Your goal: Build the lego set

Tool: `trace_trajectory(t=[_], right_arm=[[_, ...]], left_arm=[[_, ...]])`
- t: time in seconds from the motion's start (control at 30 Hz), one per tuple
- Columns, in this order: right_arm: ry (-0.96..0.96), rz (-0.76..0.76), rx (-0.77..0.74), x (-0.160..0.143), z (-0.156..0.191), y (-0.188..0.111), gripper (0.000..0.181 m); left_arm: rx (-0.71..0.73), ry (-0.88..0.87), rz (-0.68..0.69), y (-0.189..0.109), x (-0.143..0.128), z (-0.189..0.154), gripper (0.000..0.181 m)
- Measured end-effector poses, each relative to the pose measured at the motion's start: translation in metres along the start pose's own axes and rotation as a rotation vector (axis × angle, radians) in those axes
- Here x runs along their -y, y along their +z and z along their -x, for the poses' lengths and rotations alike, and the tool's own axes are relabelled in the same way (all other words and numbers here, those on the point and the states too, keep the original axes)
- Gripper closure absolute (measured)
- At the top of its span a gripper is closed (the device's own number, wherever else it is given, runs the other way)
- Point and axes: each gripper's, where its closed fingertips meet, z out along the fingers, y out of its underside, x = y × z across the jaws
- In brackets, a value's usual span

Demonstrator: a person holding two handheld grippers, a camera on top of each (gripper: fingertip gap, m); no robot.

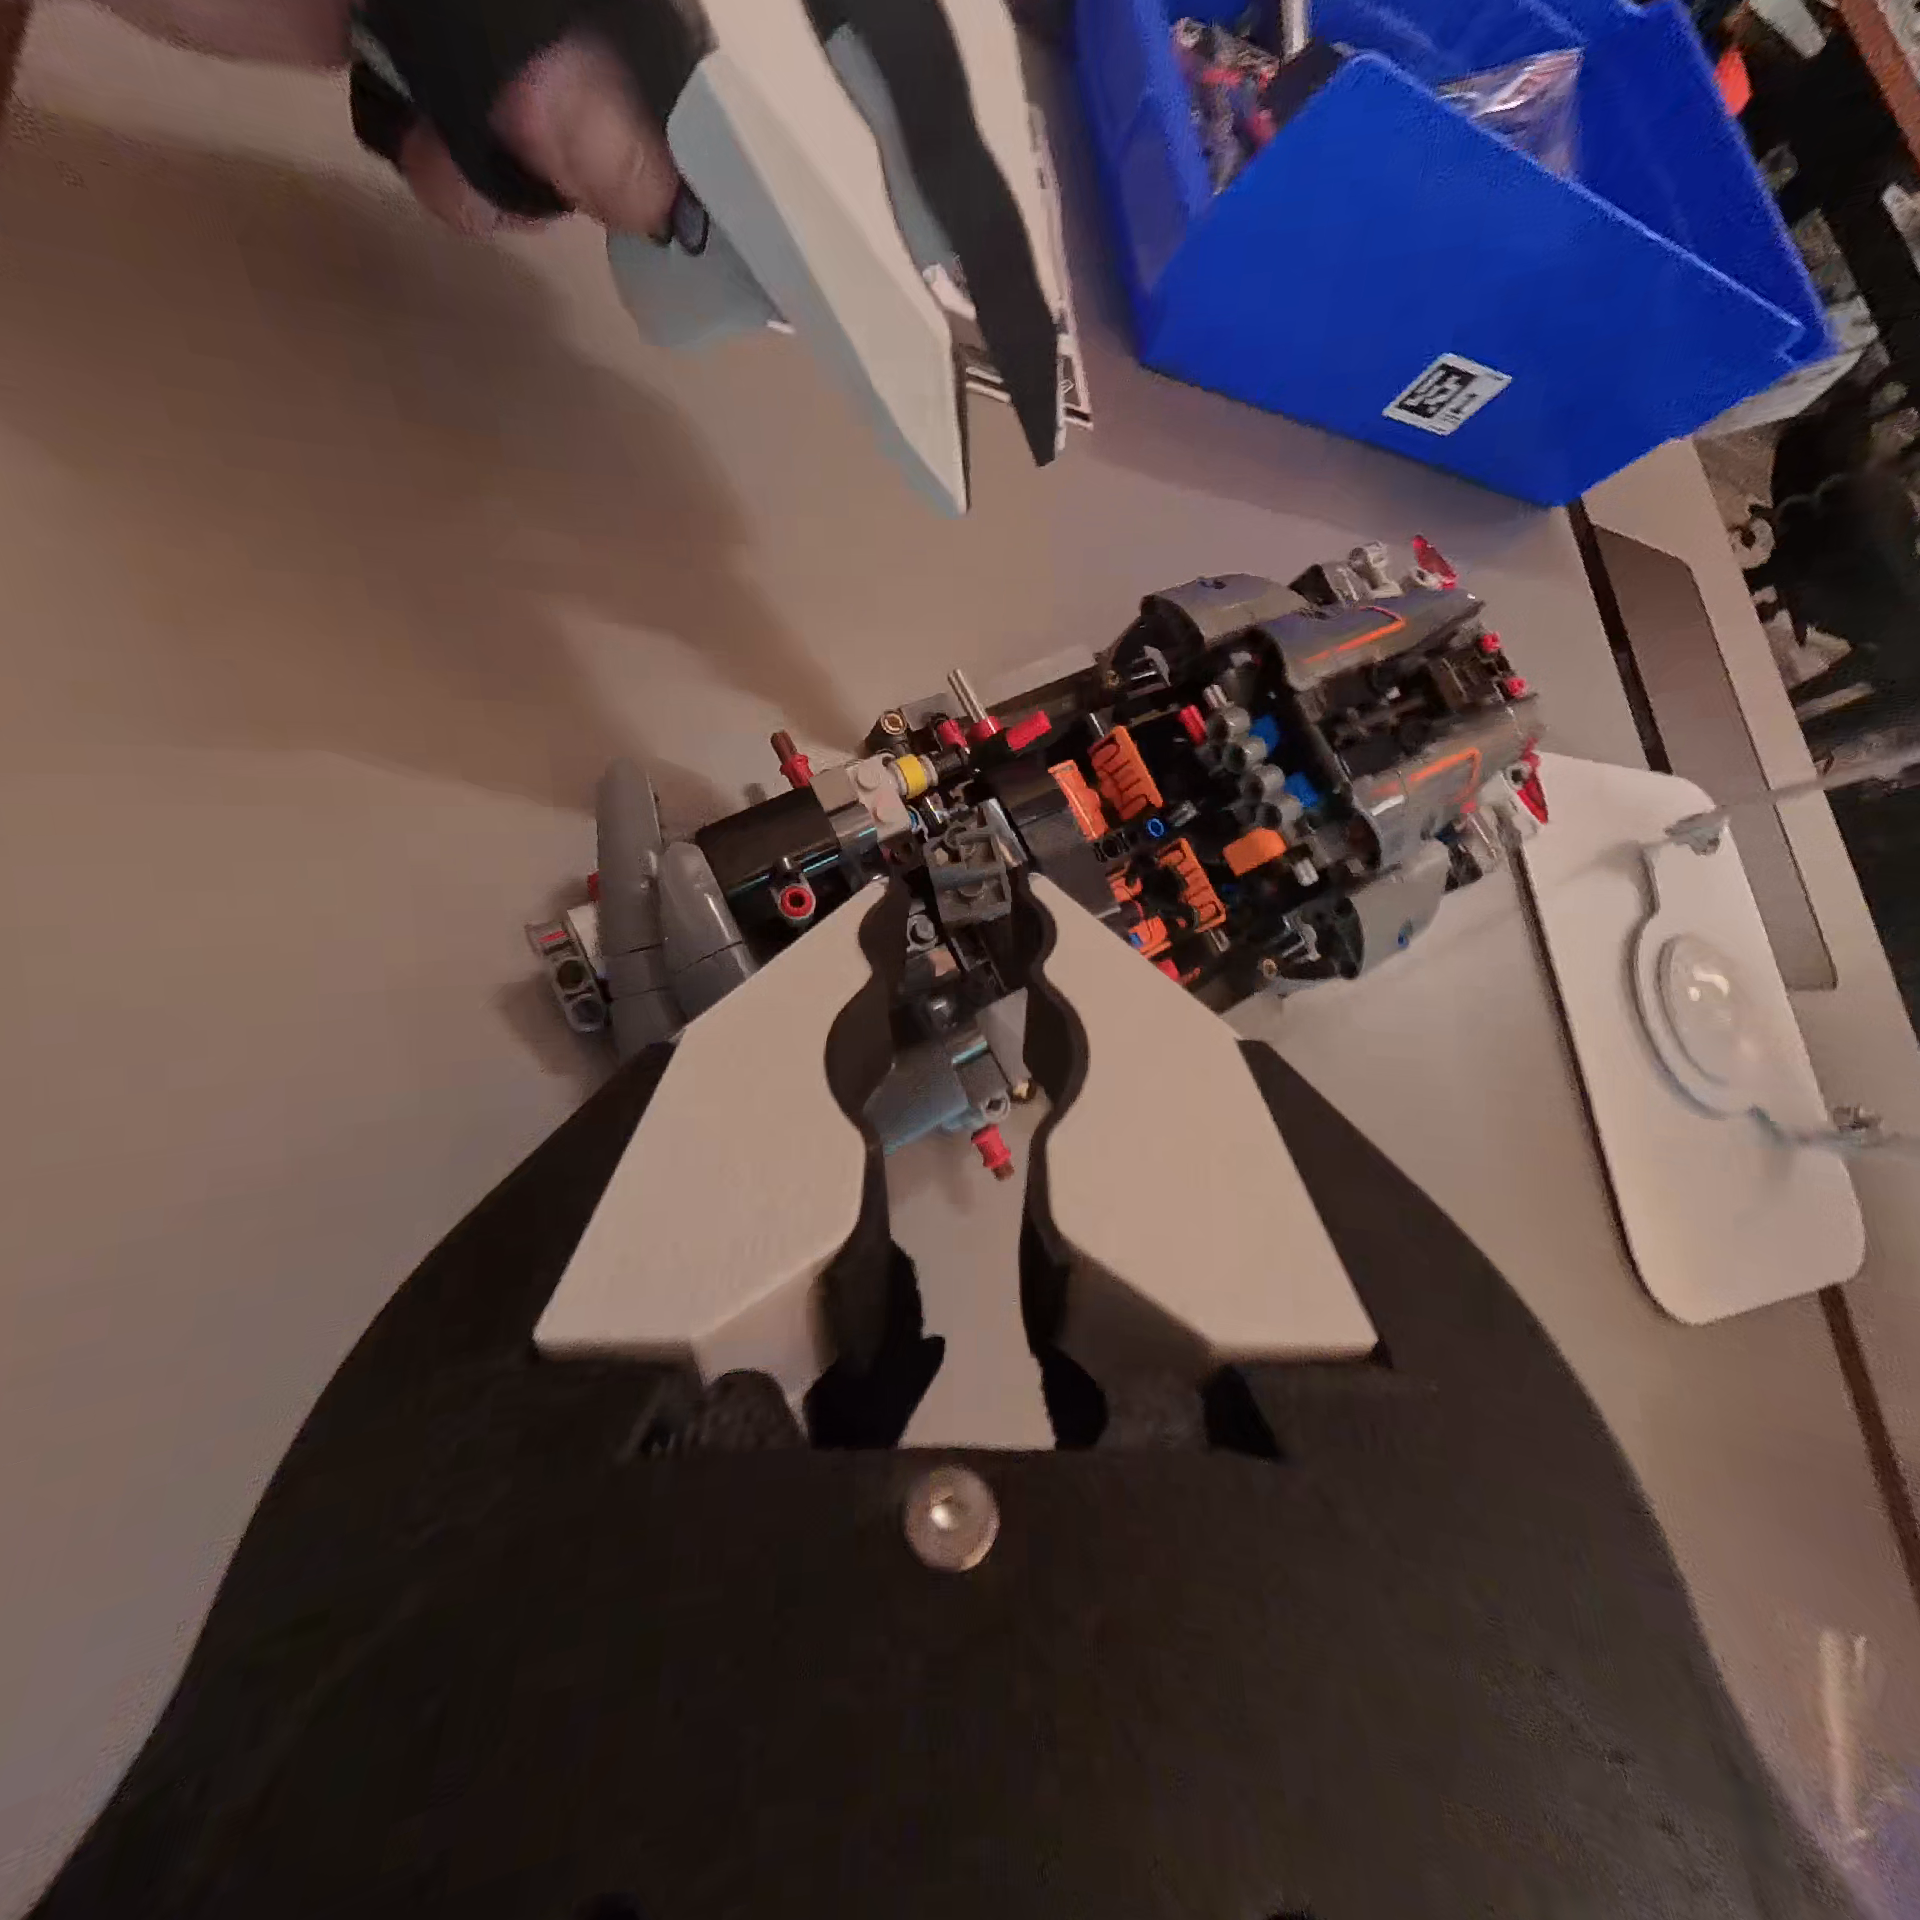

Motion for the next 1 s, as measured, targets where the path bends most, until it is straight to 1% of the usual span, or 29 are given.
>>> trace_trajectory(t=[0.1,0.13,0.2,0.23,0.3,0.4,0.47,0.53,0.6,0.63,0.67,0.73,0.83,0.93,1.0], right_arm=[[-0.080,0.075,0.012,-0.008,0.001,0.015,0.167],[-0.093,0.077,0.007,-0.008,0.001,0.017,0.169],[-0.092,0.083,0.006,-0.008,-0.001,0.019,0.170],[-0.092,0.091,-0.002,-0.009,-0.003,0.019,0.175],[-0.096,0.092,-0.001,-0.010,-0.004,0.019,0.176],[-0.075,0.076,0.011,-0.012,-0.005,0.016,0.181],[-0.027,0.049,0.029,-0.011,-0.006,0.014,0.181],[0.043,0.013,0.053,-0.009,-0.007,0.012,0.181],[0.069,-0.001,0.060,-0.010,-0.010,0.011,0.181],[0.109,-0.024,0.084,-0.009,-0.009,0.009,0.181],[0.157,-0.058,0.117,-0.005,-0.009,0.006,0.181],[0.274,-0.138,0.203,0.005,-0.009,-0.003,0.181],[0.468,-0.246,0.432,0.022,-0.004,-0.021,0.181],[0.510,-0.235,0.515,0.023,-0.004,-0.024,0.181],[0.504,-0.199,0.510,0.019,-0.007,-0.024,0.181]], left_arm=[[-0.020,-0.017,-0.045,-0.003,0.003,0.000,0.150],[-0.029,-0.020,-0.055,-0.004,0.004,-0.001,0.150],[-0.047,-0.008,-0.050,-0.002,0.001,-0.003,0.150],[-0.055,0.001,-0.048,0.000,-0.001,-0.005,0.150],[-0.060,0.009,-0.048,0.002,-0.004,-0.006,0.150],[-0.073,0.013,-0.059,0.004,-0.006,-0.009,0.150],[-0.076,0.025,-0.072,0.005,-0.004,-0.012,0.150],[-0.085,0.058,-0.081,0.008,0.001,-0.017,0.150],[-0.097,0.112,-0.069,0.013,0.003,-0.025,0.148],[-0.075,0.167,-0.059,0.016,0.004,-0.026,0.148],[-0.071,0.225,-0.055,0.018,0.006,-0.030,0.151],[-0.079,0.298,-0.034,0.022,0.009,-0.036,0.150],[-0.153,0.383,-0.054,0.022,0.020,-0.053,0.153],[-0.166,0.466,-0.024,0.024,0.026,-0.059,0.156],[-0.167,0.480,0.002,0.025,0.025,-0.057,0.157]])
